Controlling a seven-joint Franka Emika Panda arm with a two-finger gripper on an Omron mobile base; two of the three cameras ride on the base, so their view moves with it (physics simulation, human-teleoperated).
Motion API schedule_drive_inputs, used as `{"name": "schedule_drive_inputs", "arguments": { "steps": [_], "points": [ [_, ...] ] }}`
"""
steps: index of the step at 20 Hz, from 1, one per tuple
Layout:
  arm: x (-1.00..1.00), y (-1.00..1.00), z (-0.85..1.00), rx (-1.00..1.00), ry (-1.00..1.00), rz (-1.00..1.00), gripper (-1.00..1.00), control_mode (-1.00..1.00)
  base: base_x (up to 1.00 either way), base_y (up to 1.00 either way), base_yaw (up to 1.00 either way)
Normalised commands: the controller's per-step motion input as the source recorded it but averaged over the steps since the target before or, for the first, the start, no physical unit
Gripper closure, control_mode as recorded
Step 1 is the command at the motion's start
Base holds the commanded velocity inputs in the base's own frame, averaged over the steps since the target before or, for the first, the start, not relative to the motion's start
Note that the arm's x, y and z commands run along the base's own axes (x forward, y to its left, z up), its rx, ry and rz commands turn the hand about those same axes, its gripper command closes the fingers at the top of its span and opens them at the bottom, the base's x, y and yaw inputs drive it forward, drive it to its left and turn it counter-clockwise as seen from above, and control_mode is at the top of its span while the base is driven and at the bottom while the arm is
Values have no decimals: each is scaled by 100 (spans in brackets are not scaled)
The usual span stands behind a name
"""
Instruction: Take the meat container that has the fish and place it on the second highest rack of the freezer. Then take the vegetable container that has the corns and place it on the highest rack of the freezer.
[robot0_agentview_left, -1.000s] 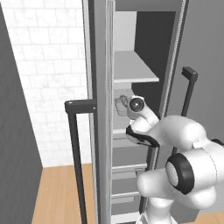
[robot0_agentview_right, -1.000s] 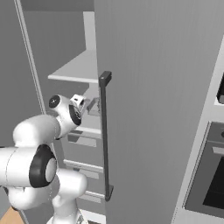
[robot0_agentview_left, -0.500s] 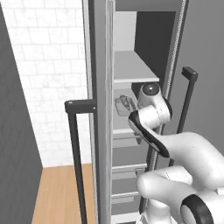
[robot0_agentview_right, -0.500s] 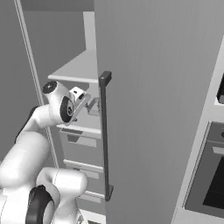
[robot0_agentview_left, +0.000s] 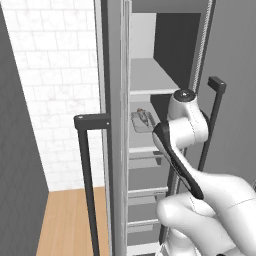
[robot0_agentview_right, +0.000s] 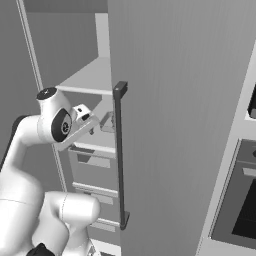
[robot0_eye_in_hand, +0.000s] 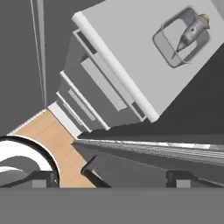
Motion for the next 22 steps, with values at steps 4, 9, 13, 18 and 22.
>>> {"name": "schedule_drive_inputs", "arguments": {
  "steps": [4,9,13,18,22],
  "points": [
    [-63,0,16,12,8,-9,-100,-100,0,0,0],
    [-68,0,1,4,3,-4,-100,-100,0,0,0],
    [-33,20,4,0,0,0,-100,-100,0,0,0],
    [-31,-2,23,0,0,0,-100,-100,0,0,0],
    [-39,-18,19,0,0,0,-100,-100,0,0,0]
  ]
}}
